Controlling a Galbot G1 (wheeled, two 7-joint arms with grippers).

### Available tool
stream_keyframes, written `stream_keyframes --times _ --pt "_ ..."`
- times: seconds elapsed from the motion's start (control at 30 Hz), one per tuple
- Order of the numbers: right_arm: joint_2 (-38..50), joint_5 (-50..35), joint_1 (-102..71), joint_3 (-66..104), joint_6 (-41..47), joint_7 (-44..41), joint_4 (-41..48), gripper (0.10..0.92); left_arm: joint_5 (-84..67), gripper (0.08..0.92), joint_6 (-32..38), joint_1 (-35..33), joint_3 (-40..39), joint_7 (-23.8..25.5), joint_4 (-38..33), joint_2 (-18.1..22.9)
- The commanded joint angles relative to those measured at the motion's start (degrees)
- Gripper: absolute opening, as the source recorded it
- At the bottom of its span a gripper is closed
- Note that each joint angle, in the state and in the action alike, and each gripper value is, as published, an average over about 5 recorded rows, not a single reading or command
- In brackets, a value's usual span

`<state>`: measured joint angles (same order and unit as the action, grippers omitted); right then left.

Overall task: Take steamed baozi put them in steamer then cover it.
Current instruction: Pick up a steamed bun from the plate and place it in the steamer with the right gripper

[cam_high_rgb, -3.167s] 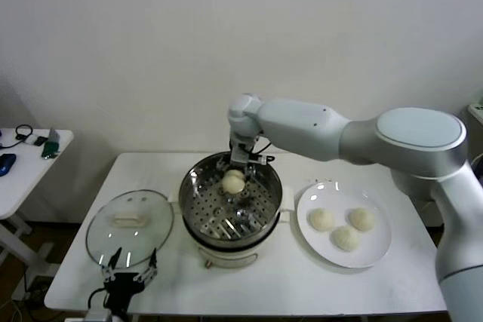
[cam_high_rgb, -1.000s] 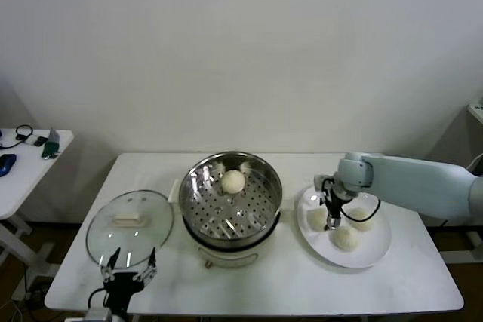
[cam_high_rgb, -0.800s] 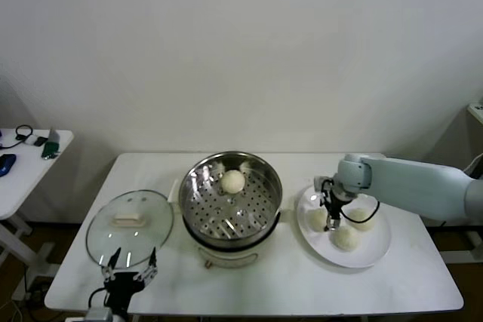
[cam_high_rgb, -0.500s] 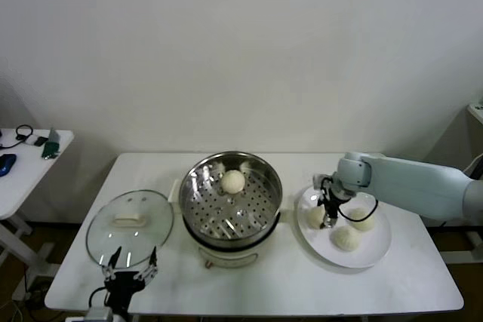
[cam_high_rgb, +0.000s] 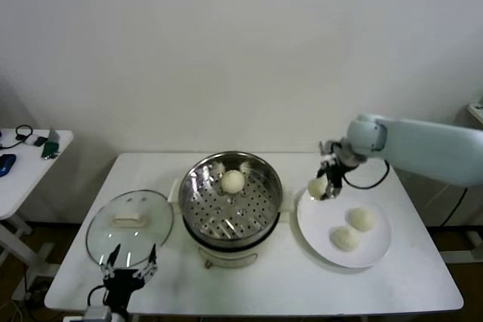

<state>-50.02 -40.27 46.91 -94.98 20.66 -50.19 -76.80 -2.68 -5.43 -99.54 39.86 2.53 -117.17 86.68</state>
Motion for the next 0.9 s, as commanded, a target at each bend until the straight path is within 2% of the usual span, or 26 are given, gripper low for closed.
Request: stream_keyframes --times 0.03,0.23,0.37,0.63,0.9 --pt "-4.70 -11.08 19.48 -1.80 0.28 -3.12 -4.29 0.710 -0.09 0.823 -0.04 -0.03 -0.06 0.02 -0.26 -0.05" --pt "-12.29 -18.01 17.29 4.83 6.64 3.46 -11.61 0.712 -0.23 0.823 -0.25 -0.07 -0.47 0.09 -1.17 -0.05" --pt "-18.07 -19.42 12.95 6.22 8.72 6.98 -12.94 0.712 -0.66 0.823 -0.42 -0.48 -0.31 0.14 -2.01 -0.35" --pt "-27.94 -17.04 3.21 5.47 10.61 11.66 -8.95 0.712 -0.99 0.823 -0.91 -0.82 0.12 0.24 -3.30 -0.37" --pt "-31.55 -14.37 -4.55 4.68 11.90 14.75 -4.44 0.712 -1.08 0.823 -0.48 -1.34 0.40 0.11 -2.86 -0.50"
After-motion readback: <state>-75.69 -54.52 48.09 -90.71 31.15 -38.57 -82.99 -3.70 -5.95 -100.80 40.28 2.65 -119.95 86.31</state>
